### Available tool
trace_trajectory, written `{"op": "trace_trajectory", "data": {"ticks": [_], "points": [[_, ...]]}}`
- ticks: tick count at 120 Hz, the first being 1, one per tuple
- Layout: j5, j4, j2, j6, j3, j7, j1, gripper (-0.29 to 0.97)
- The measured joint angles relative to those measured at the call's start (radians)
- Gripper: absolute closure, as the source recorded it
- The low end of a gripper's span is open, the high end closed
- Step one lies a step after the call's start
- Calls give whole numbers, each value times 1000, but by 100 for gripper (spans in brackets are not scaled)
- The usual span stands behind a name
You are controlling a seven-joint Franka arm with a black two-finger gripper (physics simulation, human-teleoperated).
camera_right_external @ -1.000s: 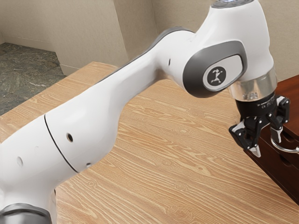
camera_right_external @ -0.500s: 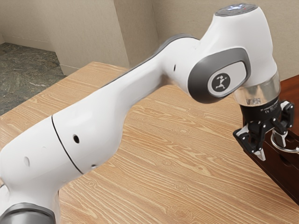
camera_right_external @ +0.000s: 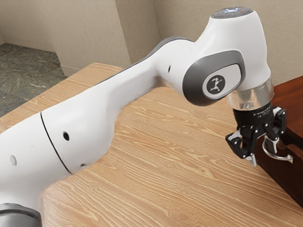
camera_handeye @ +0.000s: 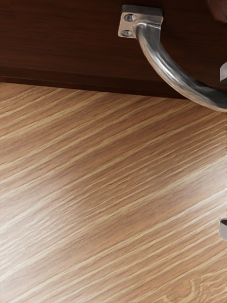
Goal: Pull the drawer handle with one arm to open the drawer
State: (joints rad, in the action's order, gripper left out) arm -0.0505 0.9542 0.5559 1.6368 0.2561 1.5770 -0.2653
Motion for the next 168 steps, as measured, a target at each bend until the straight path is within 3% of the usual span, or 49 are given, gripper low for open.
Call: {"op": "trace_trajectory", "data": {"ticks": [99, 168], "points": [[166, 494, -344, 122, -136, -2, -19, 35], [219, 727, -533, 176, -158, 7, -18, 34]]}}
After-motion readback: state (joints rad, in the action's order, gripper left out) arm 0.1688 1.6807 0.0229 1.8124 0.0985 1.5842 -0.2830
